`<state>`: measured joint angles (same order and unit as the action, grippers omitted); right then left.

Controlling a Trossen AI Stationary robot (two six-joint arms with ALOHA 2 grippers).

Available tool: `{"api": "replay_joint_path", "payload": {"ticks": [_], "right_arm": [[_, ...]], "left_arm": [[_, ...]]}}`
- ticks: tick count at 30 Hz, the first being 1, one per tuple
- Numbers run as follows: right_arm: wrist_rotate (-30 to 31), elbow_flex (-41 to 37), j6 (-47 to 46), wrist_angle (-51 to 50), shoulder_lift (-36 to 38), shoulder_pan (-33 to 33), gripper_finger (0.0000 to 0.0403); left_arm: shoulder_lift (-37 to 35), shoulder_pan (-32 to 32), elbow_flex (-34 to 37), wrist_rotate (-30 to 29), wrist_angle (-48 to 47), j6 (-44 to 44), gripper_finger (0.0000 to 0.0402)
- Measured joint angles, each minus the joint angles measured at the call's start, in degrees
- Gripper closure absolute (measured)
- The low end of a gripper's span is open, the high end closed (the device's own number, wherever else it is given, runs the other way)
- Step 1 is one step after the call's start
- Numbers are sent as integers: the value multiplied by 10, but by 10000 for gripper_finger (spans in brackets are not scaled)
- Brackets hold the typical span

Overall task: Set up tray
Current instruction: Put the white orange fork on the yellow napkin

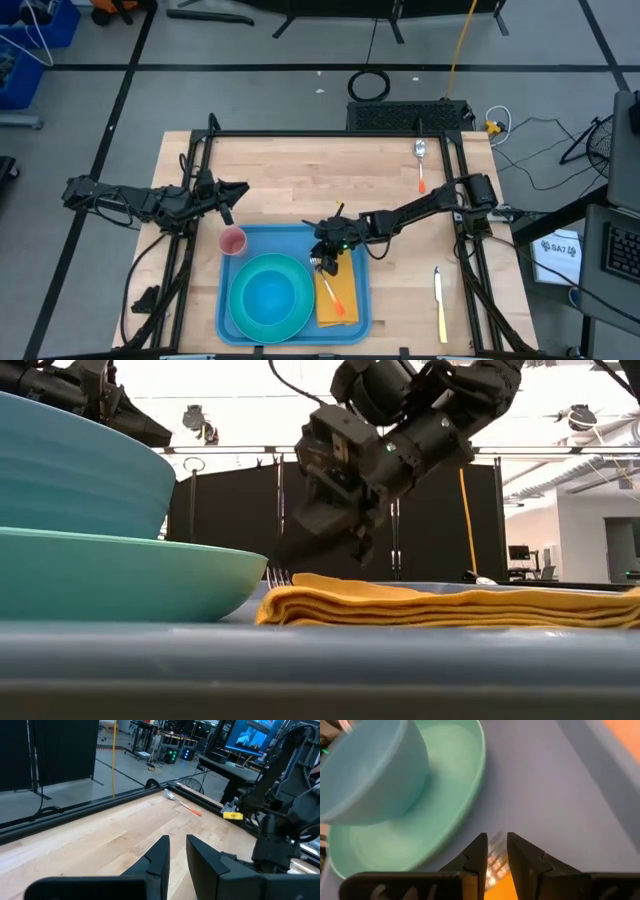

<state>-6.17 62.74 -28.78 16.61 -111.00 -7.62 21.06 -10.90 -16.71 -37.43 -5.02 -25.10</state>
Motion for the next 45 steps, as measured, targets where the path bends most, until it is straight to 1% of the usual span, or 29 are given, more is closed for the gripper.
{"api": "replay_joint_path", "payload": {"ticks": [3,10,18,29,31,35,41,43,45], "right_arm": [[-11,0,-6,18,-14,0,337],[-16,0,-6,16,-16,0,337],[-15,0,0,-24,-16,0,337],[-14,0,-43,-34,-13,-2,337],[-9,0,-50,-32,-8,-4,337],[19,0,-50,-36,8,-11,337],[32,0,-50,-57,18,-12,337],[32,0,-51,-43,17,-14,337],[32,0,-50,-4,18,-19,337]], "left_arm": [[0,0,0,0,0,0,334],[0,0,0,0,-1,0,334],[0,0,0,0,-8,2,334],[0,0,0,0,-9,3,334],[0,0,0,0,-9,3,334],[0,0,0,0,-9,3,334],[0,0,0,0,-9,2,334],[0,0,0,0,-9,2,334],[0,0,0,0,-9,2,334]]}}
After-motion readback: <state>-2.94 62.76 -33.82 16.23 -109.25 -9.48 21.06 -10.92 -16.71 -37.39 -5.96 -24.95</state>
